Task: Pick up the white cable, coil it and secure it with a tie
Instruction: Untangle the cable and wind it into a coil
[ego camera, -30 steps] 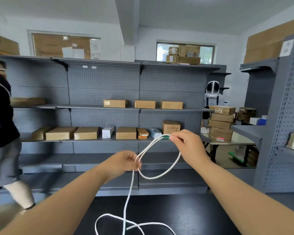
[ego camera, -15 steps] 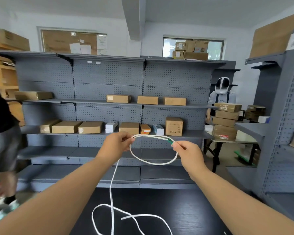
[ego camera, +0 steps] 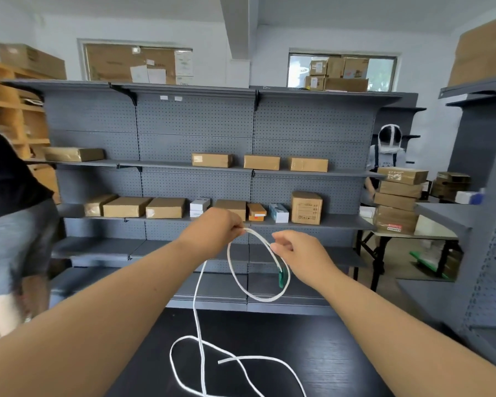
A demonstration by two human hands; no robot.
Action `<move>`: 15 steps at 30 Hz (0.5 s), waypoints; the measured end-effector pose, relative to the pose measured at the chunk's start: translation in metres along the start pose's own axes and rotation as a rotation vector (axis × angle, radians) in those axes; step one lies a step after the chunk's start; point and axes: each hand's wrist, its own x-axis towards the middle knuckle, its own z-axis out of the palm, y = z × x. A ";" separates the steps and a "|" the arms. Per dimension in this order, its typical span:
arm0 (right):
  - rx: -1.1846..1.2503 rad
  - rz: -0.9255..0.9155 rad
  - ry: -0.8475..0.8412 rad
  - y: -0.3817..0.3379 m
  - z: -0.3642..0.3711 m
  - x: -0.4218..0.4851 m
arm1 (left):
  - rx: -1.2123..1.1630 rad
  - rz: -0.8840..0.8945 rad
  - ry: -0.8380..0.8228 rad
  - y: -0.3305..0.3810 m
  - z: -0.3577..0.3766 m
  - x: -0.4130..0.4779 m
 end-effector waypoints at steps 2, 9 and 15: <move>-0.119 -0.068 -0.021 -0.013 0.003 0.006 | 0.032 0.047 -0.015 -0.001 0.000 0.000; -0.398 -0.122 -0.109 -0.037 0.014 0.020 | 0.077 0.190 -0.015 -0.015 0.008 0.003; -0.529 -0.145 -0.052 -0.049 0.018 0.028 | -0.288 0.121 0.134 -0.037 0.026 0.004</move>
